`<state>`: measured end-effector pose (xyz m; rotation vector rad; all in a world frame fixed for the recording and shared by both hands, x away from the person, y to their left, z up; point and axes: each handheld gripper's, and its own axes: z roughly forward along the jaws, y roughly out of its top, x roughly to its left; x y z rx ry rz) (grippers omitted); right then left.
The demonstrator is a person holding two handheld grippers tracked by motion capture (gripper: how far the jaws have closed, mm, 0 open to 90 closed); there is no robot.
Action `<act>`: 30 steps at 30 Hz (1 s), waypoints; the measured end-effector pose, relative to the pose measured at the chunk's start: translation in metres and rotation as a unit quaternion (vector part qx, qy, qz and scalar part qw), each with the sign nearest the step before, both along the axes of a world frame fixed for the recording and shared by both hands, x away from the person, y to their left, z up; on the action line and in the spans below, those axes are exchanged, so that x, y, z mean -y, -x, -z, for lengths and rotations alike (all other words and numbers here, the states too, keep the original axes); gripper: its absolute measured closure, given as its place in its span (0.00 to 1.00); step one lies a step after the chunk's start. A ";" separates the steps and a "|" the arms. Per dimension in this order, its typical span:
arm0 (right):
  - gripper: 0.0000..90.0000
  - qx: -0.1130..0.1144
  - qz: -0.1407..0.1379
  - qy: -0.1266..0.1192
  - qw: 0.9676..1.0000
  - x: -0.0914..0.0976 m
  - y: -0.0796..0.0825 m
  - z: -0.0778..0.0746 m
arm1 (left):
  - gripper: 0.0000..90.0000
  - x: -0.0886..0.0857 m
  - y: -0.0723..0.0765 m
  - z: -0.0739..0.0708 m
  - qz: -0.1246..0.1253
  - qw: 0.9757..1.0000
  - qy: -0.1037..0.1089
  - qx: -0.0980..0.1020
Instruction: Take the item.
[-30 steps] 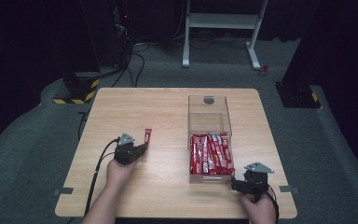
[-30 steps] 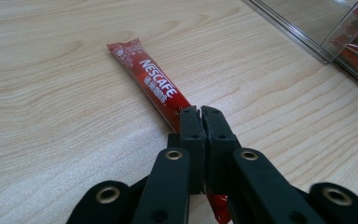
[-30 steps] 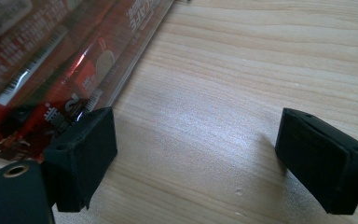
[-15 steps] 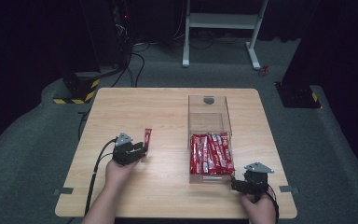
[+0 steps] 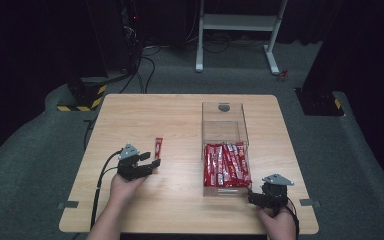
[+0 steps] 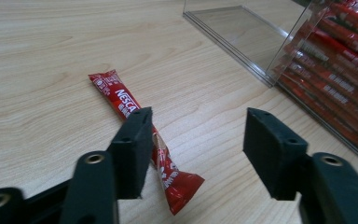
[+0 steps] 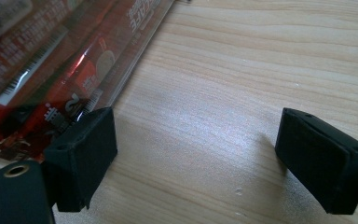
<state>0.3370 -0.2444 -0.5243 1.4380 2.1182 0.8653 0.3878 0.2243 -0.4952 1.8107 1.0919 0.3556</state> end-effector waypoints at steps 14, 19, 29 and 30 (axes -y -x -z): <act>0.14 0.000 -0.003 0.000 1.000 0.000 0.000 0.000 | 0.29 -0.013 0.016 -0.001 -0.001 1.000 -0.013 0.005; 0.14 0.000 -0.003 0.000 1.000 0.000 0.000 0.000 | 0.28 -0.025 0.024 0.000 -0.003 1.000 -0.023 0.008; 0.14 0.000 -0.003 0.000 1.000 0.000 0.000 0.000 | 0.28 -0.047 0.044 0.009 -0.008 0.998 -0.060 0.000; 0.14 0.000 -0.003 0.000 1.000 0.000 0.000 0.000 | 0.28 -0.049 0.046 0.011 -0.009 0.998 -0.065 -0.002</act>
